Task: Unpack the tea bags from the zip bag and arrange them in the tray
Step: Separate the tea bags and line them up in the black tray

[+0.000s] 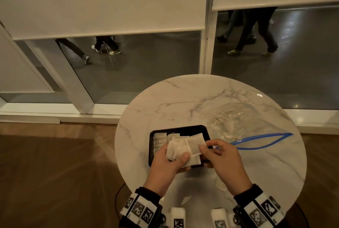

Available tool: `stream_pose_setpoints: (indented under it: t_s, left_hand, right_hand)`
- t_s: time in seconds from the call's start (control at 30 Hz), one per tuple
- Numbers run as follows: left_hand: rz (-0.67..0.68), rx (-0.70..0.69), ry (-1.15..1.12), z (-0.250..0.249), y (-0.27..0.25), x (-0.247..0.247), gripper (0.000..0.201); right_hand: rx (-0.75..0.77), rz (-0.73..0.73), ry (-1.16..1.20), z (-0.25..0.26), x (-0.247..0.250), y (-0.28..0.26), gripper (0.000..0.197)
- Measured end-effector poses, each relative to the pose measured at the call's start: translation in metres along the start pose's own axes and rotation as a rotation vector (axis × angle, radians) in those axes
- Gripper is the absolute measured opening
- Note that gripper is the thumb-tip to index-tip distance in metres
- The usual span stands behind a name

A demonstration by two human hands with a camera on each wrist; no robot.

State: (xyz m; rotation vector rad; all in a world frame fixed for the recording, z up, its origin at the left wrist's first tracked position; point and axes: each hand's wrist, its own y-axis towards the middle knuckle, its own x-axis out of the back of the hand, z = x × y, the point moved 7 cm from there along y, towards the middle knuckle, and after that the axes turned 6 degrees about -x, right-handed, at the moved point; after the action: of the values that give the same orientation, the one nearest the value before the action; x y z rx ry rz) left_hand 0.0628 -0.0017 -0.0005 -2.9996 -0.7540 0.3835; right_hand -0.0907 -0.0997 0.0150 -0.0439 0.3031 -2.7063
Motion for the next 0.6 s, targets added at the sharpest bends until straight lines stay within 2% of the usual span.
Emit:
stream_pose_setpoints:
  t_s: [0.2,0.43,0.5,0.6]
  left_hand:
    - [-0.055,-0.025,-0.020,0.001,0.000,0.014,0.036]
    - [-0.267,-0.117,-0.019,-0.002,0.000,0.055,0.034]
    - [-0.334,-0.133,-0.056,-0.002,0.000,0.069,0.033]
    - [-0.410,-0.159,-0.090,-0.001,-0.002,0.085,0.031]
  right_hand:
    - [-0.108,-0.027,0.232,-0.007,0.001,0.014,0.006]
    - [-0.127,0.031,0.247,-0.013,-0.005,0.031,0.048]
    - [-0.142,0.017,0.254,-0.014,-0.004,0.036,0.043]
    - [-0.200,-0.017,0.272,-0.021,-0.004,0.043,0.023]
